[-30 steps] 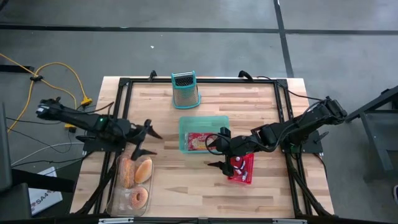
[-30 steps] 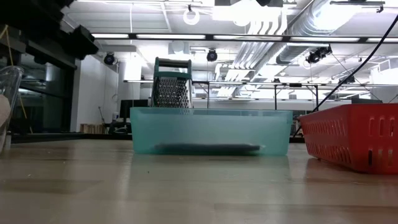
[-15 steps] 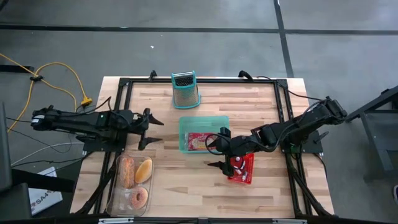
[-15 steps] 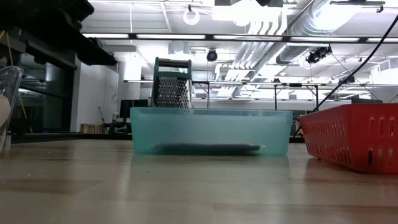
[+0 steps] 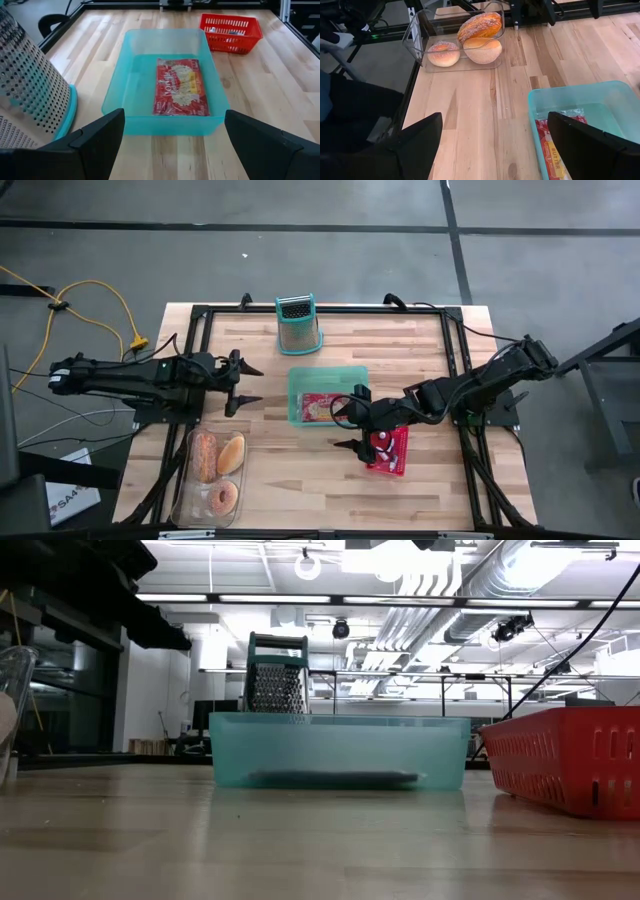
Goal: Pick & Place Food Item
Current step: Return to Home Position
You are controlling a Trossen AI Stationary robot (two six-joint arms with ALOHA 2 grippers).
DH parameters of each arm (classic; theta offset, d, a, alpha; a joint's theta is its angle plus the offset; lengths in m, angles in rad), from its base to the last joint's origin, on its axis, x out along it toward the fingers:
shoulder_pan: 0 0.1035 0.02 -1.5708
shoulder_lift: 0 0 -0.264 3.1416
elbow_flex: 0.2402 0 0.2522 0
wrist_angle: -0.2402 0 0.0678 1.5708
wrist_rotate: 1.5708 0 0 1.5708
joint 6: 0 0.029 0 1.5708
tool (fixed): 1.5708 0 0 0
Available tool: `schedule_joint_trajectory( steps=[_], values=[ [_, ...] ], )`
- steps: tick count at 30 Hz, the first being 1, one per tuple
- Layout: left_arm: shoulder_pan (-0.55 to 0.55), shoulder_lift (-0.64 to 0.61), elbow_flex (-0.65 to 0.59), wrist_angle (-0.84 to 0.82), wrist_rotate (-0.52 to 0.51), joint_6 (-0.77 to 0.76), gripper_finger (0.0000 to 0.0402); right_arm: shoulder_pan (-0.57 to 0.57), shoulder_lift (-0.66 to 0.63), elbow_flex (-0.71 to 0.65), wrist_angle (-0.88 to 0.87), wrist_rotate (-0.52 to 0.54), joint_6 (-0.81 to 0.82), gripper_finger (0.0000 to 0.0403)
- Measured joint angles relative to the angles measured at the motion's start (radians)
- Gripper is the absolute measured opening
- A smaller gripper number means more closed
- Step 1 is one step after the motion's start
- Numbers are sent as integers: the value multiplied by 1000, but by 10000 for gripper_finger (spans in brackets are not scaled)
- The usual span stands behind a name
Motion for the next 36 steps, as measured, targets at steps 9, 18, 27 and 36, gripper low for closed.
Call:
schedule_joint_trajectory(
  steps=[9,18,27,36],
  values=[
    [0,0,0,0,0,0,336,0,0,0,0,0,0,350],
    [0,0,0,12,-1,0,336,0,0,0,0,0,0,350],
    [-3,-53,0,86,-5,26,336,0,0,0,0,0,0,350],
    [-3,-206,-63,104,-4,23,336,0,0,0,0,0,0,350]
  ],
)
